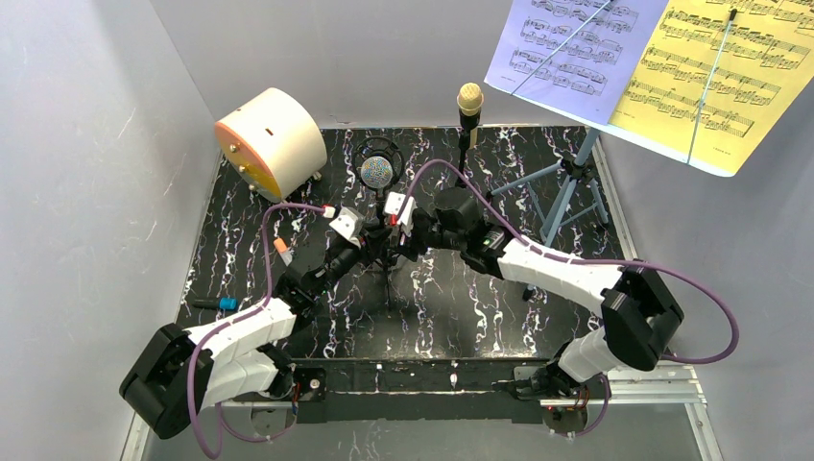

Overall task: Pack up the instrument practice props
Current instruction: Unscrew the knob on the microphone stand.

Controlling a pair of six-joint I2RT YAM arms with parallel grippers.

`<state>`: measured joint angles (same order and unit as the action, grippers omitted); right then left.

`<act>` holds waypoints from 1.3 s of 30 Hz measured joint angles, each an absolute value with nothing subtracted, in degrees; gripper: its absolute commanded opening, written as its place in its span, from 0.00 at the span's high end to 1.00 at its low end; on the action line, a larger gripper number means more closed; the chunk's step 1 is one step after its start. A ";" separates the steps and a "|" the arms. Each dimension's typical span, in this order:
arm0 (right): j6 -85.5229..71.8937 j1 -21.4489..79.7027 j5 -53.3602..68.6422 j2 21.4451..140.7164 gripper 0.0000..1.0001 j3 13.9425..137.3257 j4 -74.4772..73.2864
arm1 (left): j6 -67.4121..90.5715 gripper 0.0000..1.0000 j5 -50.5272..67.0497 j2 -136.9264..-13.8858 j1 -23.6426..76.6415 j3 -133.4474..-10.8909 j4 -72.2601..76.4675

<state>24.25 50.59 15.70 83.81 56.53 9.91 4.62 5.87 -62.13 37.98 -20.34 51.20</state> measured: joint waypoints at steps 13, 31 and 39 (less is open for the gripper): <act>22.65 50.59 16.64 87.48 0.52 57.34 7.40 | 4.62 1.00 5.93 -62.15 37.98 -20.36 51.16; 28.36 50.74 18.00 87.37 0.99 56.71 7.53 | 4.64 1.00 5.91 -62.13 37.98 -20.38 51.09; 44.03 56.49 6.24 85.60 0.99 51.35 13.89 | 4.69 1.00 5.82 -62.06 37.98 -20.38 51.00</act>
